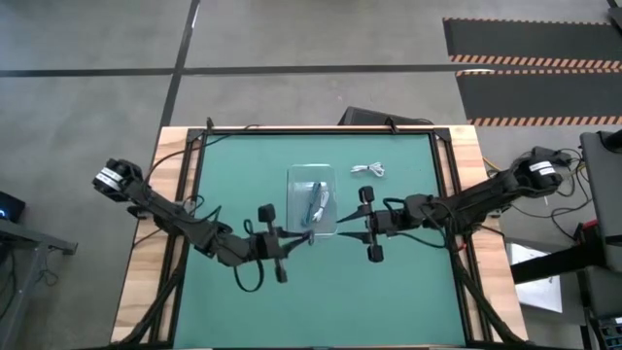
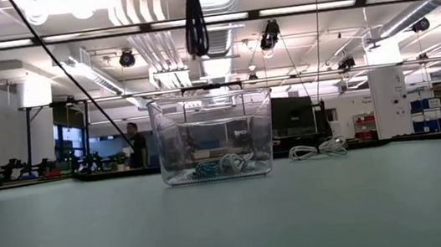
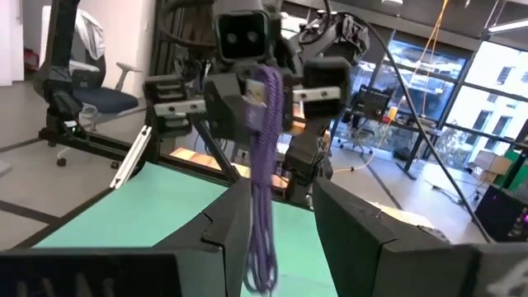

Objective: Pick and place USB-C Cables
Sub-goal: Put the purple charger cable into the transparent bin

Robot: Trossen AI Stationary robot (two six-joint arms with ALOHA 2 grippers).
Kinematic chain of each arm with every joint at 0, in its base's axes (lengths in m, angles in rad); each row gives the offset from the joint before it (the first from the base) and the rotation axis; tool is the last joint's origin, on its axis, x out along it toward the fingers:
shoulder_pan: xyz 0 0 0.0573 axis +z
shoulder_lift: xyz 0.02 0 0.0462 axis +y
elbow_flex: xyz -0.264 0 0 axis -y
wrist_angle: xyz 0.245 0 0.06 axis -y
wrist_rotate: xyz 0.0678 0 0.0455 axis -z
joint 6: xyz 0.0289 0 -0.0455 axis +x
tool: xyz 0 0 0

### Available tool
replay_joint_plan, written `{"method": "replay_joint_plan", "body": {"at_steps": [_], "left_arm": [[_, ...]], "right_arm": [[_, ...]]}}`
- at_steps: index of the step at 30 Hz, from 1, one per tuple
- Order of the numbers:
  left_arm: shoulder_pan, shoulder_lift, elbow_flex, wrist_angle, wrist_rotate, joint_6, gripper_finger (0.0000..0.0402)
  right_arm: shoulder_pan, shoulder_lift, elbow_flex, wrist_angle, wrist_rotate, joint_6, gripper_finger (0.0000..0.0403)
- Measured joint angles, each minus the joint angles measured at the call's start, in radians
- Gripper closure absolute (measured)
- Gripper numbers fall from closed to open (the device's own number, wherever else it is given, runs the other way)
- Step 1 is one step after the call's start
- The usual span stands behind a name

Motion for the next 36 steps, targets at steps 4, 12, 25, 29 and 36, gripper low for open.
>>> {"method": "replay_joint_plan", "body": {"at_steps": [4, 12, 25, 29, 36], "left_arm": [[0.016, -0.004, -0.032, 0.048, -0.001, 0.0, 0.0391], [0.021, 0.0, -0.033, 0.07, -0.001, 0.0, 0.0391], [0.037, -0.02, -0.033, 0.089, -0.003, 0.0, 0.0391], [0.066, -0.018, -0.033, 0.115, 0.002, 0.001, 0.0391], [0.095, -0.016, -0.034, 0.121, 0.017, 0.009, 0.0391]], "right_arm": [[0.0, 0.057, 0.045, -0.009, 0.0, 0.011, 0.0278], [-0.016, 0.149, 0.137, -0.043, 0.009, 0.052, 0.0225], [-0.053, 0.199, 0.202, -0.113, 0.009, 0.017, 0.0178], [-0.071, 0.212, 0.218, -0.106, 0.009, 0.017, 0.0181], [-0.114, 0.235, 0.244, -0.108, 0.01, 0.0, 0.0202]]}}
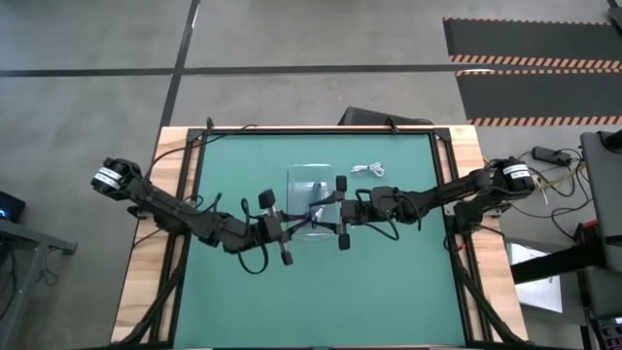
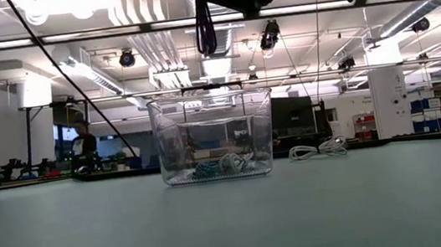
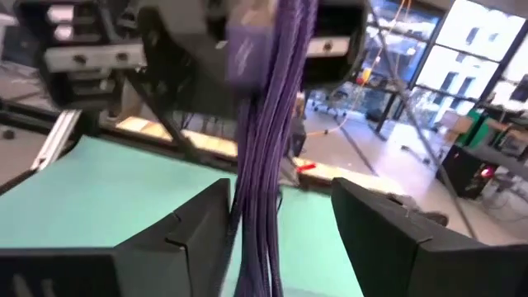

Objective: Pick and place USB-C Cables
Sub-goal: Put the purple charger cable into the transparent bin

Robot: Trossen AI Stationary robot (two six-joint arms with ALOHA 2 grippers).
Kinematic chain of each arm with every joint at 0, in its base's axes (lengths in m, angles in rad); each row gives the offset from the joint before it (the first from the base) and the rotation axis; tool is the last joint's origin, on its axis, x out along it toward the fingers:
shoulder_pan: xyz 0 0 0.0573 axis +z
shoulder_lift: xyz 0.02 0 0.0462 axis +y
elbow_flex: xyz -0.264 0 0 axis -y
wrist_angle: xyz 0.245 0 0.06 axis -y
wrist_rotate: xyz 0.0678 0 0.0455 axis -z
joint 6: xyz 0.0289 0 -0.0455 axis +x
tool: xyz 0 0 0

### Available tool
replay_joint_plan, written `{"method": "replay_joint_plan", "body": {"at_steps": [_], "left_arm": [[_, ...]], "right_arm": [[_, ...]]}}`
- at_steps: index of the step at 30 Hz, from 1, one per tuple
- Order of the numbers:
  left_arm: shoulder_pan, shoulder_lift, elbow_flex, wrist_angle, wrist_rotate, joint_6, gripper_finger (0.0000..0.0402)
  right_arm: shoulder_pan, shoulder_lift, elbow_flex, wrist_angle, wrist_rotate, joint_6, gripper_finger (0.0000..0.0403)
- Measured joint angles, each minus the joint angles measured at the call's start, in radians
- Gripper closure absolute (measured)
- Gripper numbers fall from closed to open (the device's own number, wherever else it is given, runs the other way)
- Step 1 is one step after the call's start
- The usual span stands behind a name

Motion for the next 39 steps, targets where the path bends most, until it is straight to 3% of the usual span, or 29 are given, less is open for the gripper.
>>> {"method": "replay_joint_plan", "body": {"at_steps": [4, 11, 17, 22, 30, 39], "left_arm": [[0.007, 0.0, -0.002, -0.001, -0.001, 0.019, 0.0391], [0.028, 0.0, -0.009, 0.006, -0.004, 0.02, 0.0391], [0.044, -0.015, -0.015, -0.001, 0.005, 0.022, 0.0381], [0.061, -0.08, -0.065, -0.025, 0.003, 0.043, 0.0327], [0.087, -0.269, -0.221, -0.024, -0.015, 0.016, 0.0246], [0.065, -0.388, -0.372, -0.022, 0.01, -0.063, 0.0237]], "right_arm": [[-0.018, 0.0, 0.009, -0.008, -0.004, -0.018, 0.0246], [-0.025, -0.001, 0.012, -0.02, -0.007, -0.072, 0.0375], [-0.035, -0.001, 0.016, -0.022, -0.006, -0.108, 0.0379], [-0.07, -0.012, 0.06, -0.118, -0.008, -0.117, 0.0381], [-0.155, -0.01, 0.269, -0.533, -0.007, -0.12, 0.0382], [-0.184, 0.012, 0.489, -0.951, 0.043, -0.12, 0.0382]]}}
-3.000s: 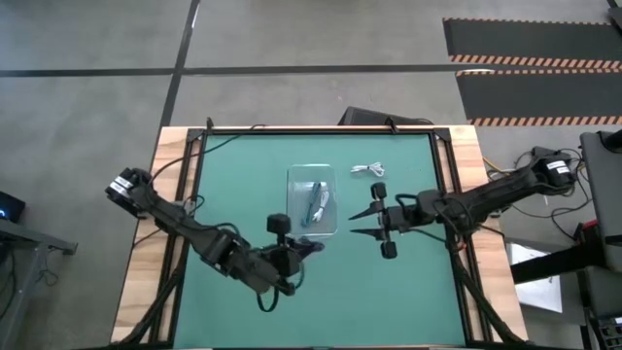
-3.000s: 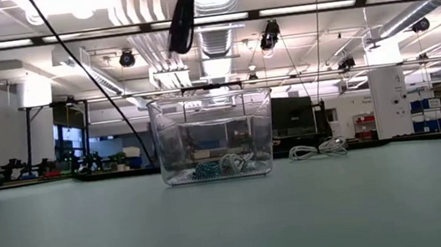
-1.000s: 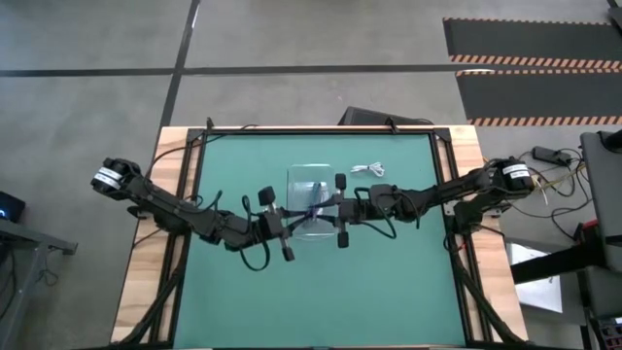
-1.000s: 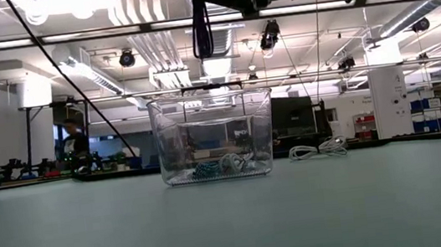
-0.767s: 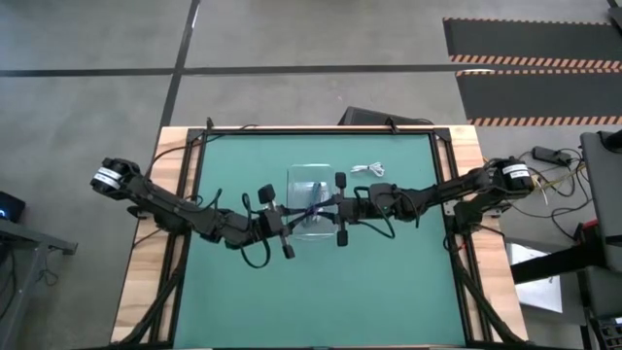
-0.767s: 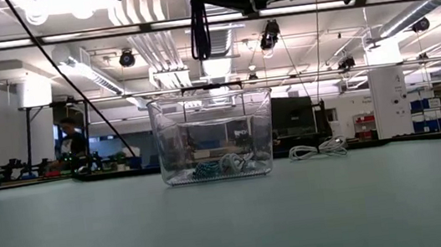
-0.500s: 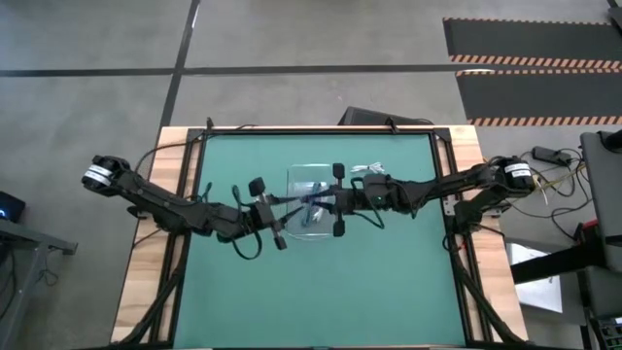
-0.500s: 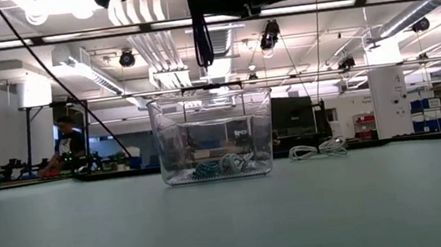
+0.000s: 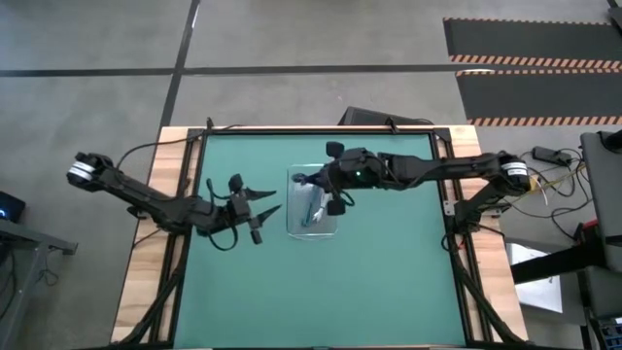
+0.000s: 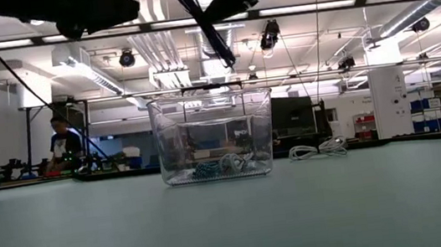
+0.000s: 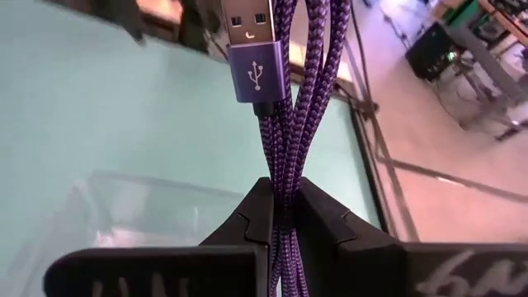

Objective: Pick and place USB-C Cables
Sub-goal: Put the purple charger cable into the transparent bin

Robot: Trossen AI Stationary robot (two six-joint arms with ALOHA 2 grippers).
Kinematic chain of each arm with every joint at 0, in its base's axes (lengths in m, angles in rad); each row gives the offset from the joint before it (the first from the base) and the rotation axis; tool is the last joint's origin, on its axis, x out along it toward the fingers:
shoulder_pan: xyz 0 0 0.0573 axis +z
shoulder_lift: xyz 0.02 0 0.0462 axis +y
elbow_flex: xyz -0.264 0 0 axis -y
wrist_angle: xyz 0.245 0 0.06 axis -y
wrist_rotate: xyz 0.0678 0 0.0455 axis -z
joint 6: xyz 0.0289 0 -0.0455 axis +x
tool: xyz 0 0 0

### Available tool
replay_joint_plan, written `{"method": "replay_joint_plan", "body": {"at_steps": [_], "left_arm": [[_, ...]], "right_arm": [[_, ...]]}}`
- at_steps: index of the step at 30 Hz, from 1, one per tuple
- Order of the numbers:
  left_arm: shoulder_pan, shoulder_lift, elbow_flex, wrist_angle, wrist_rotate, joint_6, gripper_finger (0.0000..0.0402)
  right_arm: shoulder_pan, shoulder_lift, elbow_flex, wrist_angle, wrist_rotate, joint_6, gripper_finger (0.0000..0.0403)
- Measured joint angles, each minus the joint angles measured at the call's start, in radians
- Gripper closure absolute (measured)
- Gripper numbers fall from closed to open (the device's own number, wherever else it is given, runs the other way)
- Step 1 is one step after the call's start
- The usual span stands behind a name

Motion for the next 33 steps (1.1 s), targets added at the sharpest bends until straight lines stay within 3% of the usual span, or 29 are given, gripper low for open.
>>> {"method": "replay_joint_plan", "body": {"at_steps": [5, 14, 20, 24, 28, 33], "left_arm": [[-0.016, -0.043, -0.054, 0.002, 0.002, -0.026, 0.0237], [-0.017, -0.058, -0.083, 0.0, 0.001, -0.033, 0.0237], [-0.015, -0.058, -0.083, 0.0, 0.0, -0.022, 0.0237], [-0.014, -0.068, -0.082, 0.003, -0.001, -0.018, 0.0237], [-0.013, -0.084, -0.082, 0.001, -0.002, -0.019, 0.0237], [-0.013, -0.09, -0.082, 0.001, -0.003, -0.019, 0.0237]], "right_arm": [[-0.005, 0.0, 0.075, -0.161, 0.084, -0.044, 0.0383], [-0.082, 0.0, 0.189, -0.269, 0.086, -0.119, 0.0383], [-0.161, 0.031, 0.239, -0.262, -0.074, -0.16, 0.0383], [-0.206, 0.095, 0.28, -0.279, -0.105, -0.196, 0.0383], [-0.23, 0.163, 0.334, -0.319, -0.105, -0.306, 0.0383], [-0.228, 0.245, 0.387, -0.48, -0.104, -0.575, 0.0383]]}}
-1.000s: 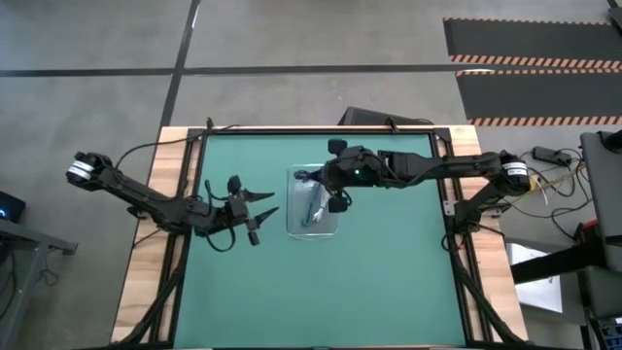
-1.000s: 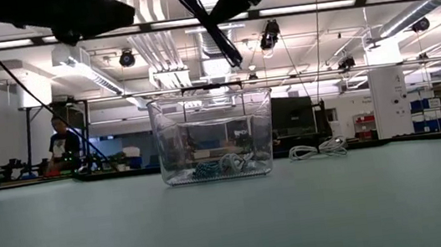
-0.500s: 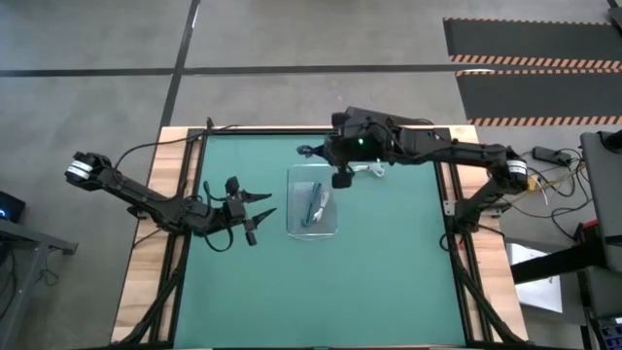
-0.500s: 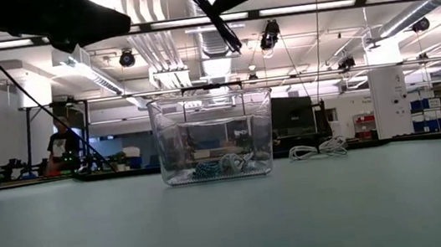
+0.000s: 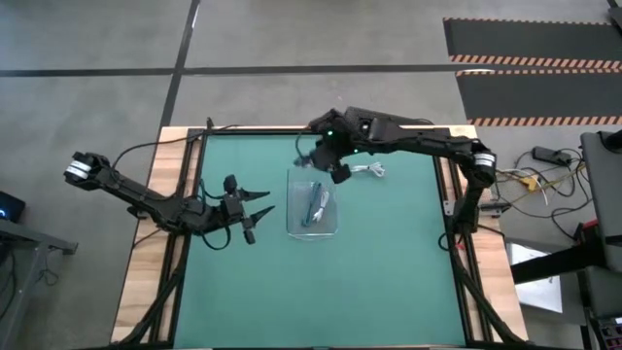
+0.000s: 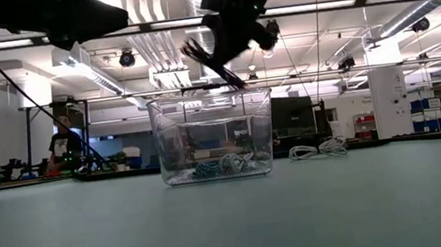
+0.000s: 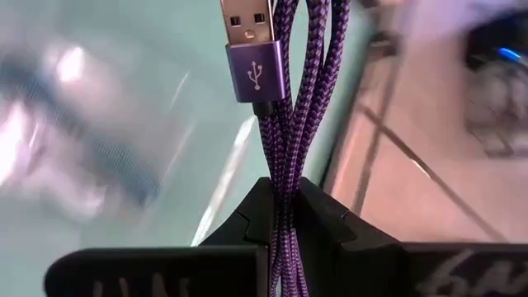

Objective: Pick and place USB-C Cables
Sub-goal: Put the purple charger cable into the transparent bin

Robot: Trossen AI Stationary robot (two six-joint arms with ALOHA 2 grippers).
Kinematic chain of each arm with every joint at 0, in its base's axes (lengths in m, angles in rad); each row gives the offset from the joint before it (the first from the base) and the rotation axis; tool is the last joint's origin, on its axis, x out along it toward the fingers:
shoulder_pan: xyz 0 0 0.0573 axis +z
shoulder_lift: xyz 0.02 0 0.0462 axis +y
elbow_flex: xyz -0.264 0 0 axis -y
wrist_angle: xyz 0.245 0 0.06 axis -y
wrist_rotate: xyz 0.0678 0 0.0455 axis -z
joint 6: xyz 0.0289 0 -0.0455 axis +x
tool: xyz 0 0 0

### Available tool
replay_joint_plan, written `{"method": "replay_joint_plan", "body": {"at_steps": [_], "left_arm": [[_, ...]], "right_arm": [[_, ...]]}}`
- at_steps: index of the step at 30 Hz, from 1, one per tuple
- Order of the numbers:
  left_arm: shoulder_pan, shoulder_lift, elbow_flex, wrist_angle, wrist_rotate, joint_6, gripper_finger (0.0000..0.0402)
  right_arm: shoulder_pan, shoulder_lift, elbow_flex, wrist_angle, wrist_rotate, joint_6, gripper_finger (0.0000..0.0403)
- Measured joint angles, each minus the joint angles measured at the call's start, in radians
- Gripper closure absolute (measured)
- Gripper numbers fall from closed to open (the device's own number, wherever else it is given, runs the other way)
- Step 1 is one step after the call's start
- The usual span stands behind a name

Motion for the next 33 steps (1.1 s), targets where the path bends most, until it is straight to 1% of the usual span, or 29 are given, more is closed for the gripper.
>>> {"method": "replay_joint_plan", "body": {"at_steps": [4, 10, 12, 17, 20, 25, 33], "left_arm": [[0.0, 0.002, 0.0, -0.001, -0.004, 0.001, 0.0237], [0.0, 0.002, 0.0, 0.0, -0.02, 0.003, 0.0237], [0.0, 0.002, 0.0, 0.0, -0.02, 0.003, 0.0237], [0.0, 0.002, -0.002, 0.0, -0.019, 0.003, 0.0237], [0.0, 0.002, -0.002, 0.0, -0.019, 0.003, 0.0237], [0.0, 0.002, -0.006, 0.001, -0.019, 0.003, 0.0237], [0.0, 0.002, -0.016, 0.0, -0.019, -0.005, 0.0237]], "right_arm": [[0.027, 0.039, 0.008, -0.125, 0.011, -0.264, 0.0383], [0.077, 0.05, -0.009, -0.179, 0.017, -0.685, 0.0383], [0.093, 0.046, -0.009, -0.179, 0.017, -0.767, 0.0383], [0.13, 0.044, -0.009, -0.175, -0.004, -0.797, 0.0383], [0.144, 0.053, -0.009, -0.173, -0.018, -0.842, 0.0383], [0.175, 0.09, -0.009, -0.134, -0.028, -0.845, 0.0383], [0.172, 0.155, -0.005, -0.116, -0.025, -0.842, 0.0383]]}}
